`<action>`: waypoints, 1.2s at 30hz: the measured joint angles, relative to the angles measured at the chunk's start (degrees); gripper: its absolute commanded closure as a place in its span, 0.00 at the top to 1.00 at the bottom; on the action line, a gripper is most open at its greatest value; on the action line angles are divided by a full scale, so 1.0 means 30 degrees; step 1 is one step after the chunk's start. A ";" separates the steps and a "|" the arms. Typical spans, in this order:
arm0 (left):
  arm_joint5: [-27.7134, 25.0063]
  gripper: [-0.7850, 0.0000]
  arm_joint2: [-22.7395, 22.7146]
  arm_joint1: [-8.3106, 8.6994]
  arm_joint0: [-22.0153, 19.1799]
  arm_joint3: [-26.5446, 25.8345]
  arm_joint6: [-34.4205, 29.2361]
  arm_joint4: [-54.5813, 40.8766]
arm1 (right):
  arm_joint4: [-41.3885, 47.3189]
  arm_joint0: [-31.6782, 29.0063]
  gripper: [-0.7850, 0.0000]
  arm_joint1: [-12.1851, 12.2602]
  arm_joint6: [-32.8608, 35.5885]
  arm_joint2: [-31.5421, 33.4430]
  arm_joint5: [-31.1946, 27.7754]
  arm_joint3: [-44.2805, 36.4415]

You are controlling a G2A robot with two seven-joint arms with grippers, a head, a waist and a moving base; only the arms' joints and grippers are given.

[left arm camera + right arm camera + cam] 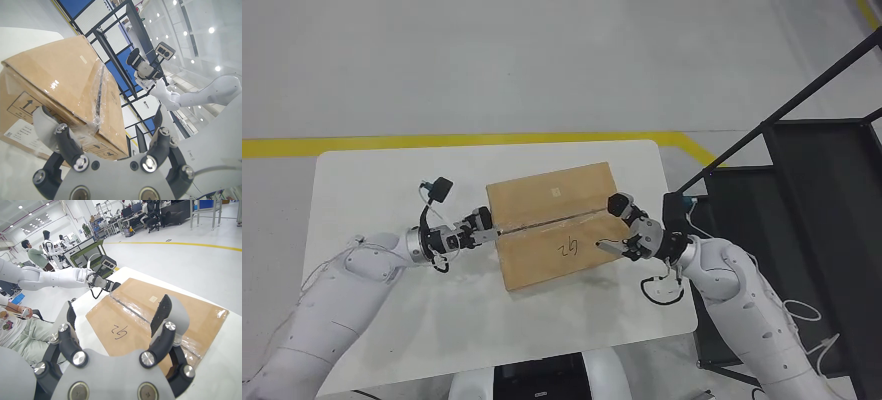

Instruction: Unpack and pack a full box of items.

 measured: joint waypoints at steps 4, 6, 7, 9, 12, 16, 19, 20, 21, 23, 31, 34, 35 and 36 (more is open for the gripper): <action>-0.0127 1.00 0.0589 -0.0322 -0.0337 0.0507 0.0006 -0.0001 | -0.0003 -0.0079 1.00 0.0009 0.0000 0.0007 0.0013 -0.0093; -0.0235 1.00 0.0787 -0.0456 -0.0484 0.0722 0.0055 0.0035 | -0.0026 -0.0116 1.00 0.0012 0.0006 -0.0006 0.0034 -0.0184; -0.0297 1.00 0.0834 -0.0500 -0.0534 0.0815 0.0079 0.0045 | -0.0035 -0.0128 1.00 0.0015 0.0015 -0.0003 0.0037 -0.0226; -0.0483 1.00 0.0828 -0.0558 -0.0603 0.1083 0.0197 0.0021 | -0.0050 -0.0148 1.00 0.0023 0.0031 0.0020 0.0041 -0.0301; -0.0661 1.00 0.0597 -0.0544 -0.0564 0.1616 0.0418 0.0021 | -0.0060 -0.0136 1.00 0.0029 0.0072 0.0003 0.0043 -0.0376; -0.0741 1.00 0.0077 -0.0397 -0.0263 0.2423 0.0766 0.0166 | -0.0072 0.0004 1.00 0.0019 0.0203 -0.0191 0.0039 -0.0450; -0.1000 1.00 -0.0356 -0.0265 0.0104 0.2814 0.1047 0.0023 | -0.0104 0.0153 1.00 0.0007 0.0272 -0.0330 0.0061 -0.0421; -0.1169 1.00 -0.0504 -0.0227 0.0211 0.2836 0.1152 -0.0106 | -0.0111 0.0197 1.00 0.0004 0.0292 -0.0372 0.0063 -0.0402; -0.1428 1.00 -0.0741 -0.0165 0.0326 0.2833 0.1299 -0.0229 | -0.0119 0.0253 1.00 0.0000 0.0333 -0.0431 0.0063 -0.0377; -0.1590 1.00 -0.1194 -0.0056 0.0490 0.2577 0.1607 -0.0448 | -0.0143 0.0340 1.00 -0.0003 0.0405 -0.0516 0.0057 -0.0363; -0.1571 1.00 -0.5245 0.0712 0.2504 -0.1305 0.3698 -0.0204 | -0.0920 0.0801 1.00 0.0004 0.0564 -0.0750 -0.0462 -0.0701; -0.1571 1.00 -0.6749 0.0851 0.3625 -0.2878 0.4755 0.0738 | -0.2485 0.0886 1.00 -0.0005 0.0022 -0.0573 -0.0557 -0.1281; -0.1571 1.00 -0.7127 0.0861 0.3936 -0.3257 0.5117 0.1101 | -0.3005 0.0835 1.00 -0.0016 -0.0286 -0.0494 -0.0490 -0.1423; -0.1571 1.00 -0.7556 0.0857 0.4317 -0.3684 0.5630 0.1652 | -0.3737 0.0730 1.00 -0.0031 -0.0745 -0.0377 -0.0319 -0.1594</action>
